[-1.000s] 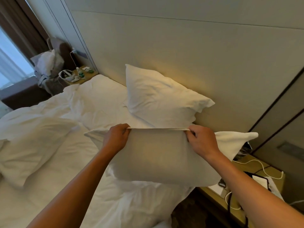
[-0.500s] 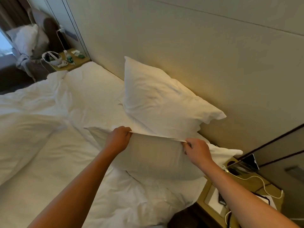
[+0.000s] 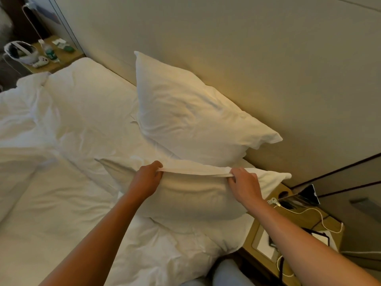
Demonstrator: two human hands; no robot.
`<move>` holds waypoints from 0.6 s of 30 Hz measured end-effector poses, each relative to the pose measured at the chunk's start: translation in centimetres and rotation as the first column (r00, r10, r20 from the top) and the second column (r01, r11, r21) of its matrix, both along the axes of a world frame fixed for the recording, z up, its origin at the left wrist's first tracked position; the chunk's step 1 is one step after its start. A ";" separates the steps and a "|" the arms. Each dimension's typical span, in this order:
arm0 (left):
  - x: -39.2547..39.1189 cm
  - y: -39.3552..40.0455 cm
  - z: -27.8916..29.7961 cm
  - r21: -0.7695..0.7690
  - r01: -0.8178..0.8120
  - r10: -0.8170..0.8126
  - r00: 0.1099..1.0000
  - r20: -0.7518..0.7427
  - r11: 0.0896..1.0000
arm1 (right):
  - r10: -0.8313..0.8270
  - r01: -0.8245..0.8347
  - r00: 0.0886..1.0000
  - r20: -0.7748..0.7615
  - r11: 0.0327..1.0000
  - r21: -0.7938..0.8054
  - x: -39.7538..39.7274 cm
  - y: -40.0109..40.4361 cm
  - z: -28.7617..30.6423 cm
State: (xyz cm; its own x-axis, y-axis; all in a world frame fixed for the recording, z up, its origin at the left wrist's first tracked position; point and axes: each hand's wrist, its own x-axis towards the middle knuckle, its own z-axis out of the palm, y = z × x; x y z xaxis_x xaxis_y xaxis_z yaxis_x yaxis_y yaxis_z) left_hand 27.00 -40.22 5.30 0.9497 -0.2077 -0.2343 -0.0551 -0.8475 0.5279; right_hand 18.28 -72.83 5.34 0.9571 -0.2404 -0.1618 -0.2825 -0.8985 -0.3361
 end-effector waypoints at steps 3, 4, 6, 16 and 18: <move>0.8 0.0 0.0 0.047 0.015 -0.016 1.000 0.011 0.999 | -0.021 0.018 0.999 0.026 0.994 0.105 0.1 -0.2 -0.1; 1.0 0.1 0.2 0.059 0.017 -0.019 1.000 0.017 0.998 | -0.024 0.021 0.999 0.021 0.990 0.140 0.0 -0.2 -0.1; 1.4 0.2 0.6 0.071 0.018 -0.021 0.999 0.042 0.997 | -0.017 0.012 0.999 0.030 0.984 0.175 -0.2 -0.3 -0.1; 4.9 0.4 4.3 0.078 -0.010 -0.007 0.977 0.212 0.997 | -0.027 -0.002 0.991 0.129 0.975 0.222 0.5 0.7 1.8; 6.3 0.4 5.2 0.105 0.009 -0.035 0.967 0.253 0.994 | -0.025 -0.011 0.989 0.146 0.970 0.242 1.0 0.9 2.4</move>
State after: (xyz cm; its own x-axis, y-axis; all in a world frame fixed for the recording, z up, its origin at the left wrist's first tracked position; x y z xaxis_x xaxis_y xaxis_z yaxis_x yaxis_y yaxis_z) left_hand 33.31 -39.78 10.49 0.9762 -0.2166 -0.0069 -0.1954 -0.8934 0.4046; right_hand 19.32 -71.97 7.72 0.9732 -0.2179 -0.0735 -0.2194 -0.7836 -0.5813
